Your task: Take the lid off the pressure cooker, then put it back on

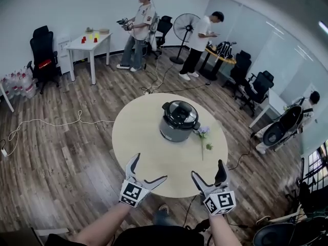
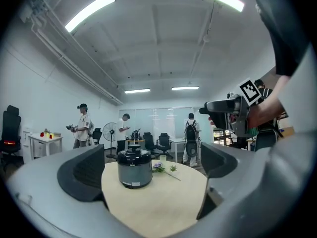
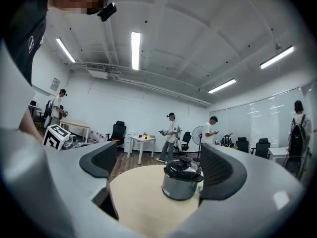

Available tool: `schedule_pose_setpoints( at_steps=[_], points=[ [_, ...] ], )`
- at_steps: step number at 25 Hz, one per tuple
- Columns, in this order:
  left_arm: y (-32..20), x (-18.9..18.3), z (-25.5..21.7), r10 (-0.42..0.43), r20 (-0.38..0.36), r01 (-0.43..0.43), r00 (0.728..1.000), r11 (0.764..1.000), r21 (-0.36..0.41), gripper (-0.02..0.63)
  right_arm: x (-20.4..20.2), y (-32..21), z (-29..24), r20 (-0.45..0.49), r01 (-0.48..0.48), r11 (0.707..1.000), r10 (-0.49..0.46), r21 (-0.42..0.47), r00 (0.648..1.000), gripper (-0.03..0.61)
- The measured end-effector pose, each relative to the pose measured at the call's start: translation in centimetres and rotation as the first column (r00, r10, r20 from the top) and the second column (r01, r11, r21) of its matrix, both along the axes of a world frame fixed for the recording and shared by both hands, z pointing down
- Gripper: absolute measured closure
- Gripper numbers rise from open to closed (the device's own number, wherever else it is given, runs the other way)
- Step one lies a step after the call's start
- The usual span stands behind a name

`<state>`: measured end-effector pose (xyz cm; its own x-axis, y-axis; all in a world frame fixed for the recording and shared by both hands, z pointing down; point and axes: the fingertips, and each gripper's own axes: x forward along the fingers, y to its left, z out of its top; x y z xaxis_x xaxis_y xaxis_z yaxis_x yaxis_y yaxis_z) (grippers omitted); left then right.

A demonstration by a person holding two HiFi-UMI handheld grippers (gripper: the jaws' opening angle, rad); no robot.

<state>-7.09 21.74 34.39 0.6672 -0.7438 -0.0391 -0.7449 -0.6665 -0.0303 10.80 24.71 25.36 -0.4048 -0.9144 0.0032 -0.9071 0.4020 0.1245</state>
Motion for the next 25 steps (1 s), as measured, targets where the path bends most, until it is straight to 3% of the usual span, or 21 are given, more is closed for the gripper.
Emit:
schedule_pose_setpoints(
  at_steps=[7, 12, 21, 25],
  points=[
    [-6.7, 1.7, 1.3, -0.019, 0.033, 0.02, 0.999, 1.0, -0.019, 0.026, 2.1, -7.2, 0.2, 0.018, 0.026, 1.0, -0.026, 0.005, 1.0, 0.044],
    [-13.7, 5.2, 2.9, -0.03, 0.082, 0.032, 0.996, 0.999, -0.023, 0.026, 5.1, -15.3, 0.5, 0.01, 0.078, 0.997, -0.078, -0.009, 0.997, 0.044],
    [-24.3, 10.4, 10.4, -0.069, 0.137, 0.093, 0.988, 0.981, -0.171, 0.026, 9.6, -28.0, 4.5, 0.013, 0.177, 0.979, -0.176, -0.1, 0.984, 0.044],
    [-28.3, 12.2, 14.0, -0.076, 0.173, 0.114, 0.982, 0.969, -0.221, 0.026, 10.0, -32.7, 7.6, -0.05, 0.26, 0.951, -0.271, -0.165, 0.961, 0.044]
  ],
)
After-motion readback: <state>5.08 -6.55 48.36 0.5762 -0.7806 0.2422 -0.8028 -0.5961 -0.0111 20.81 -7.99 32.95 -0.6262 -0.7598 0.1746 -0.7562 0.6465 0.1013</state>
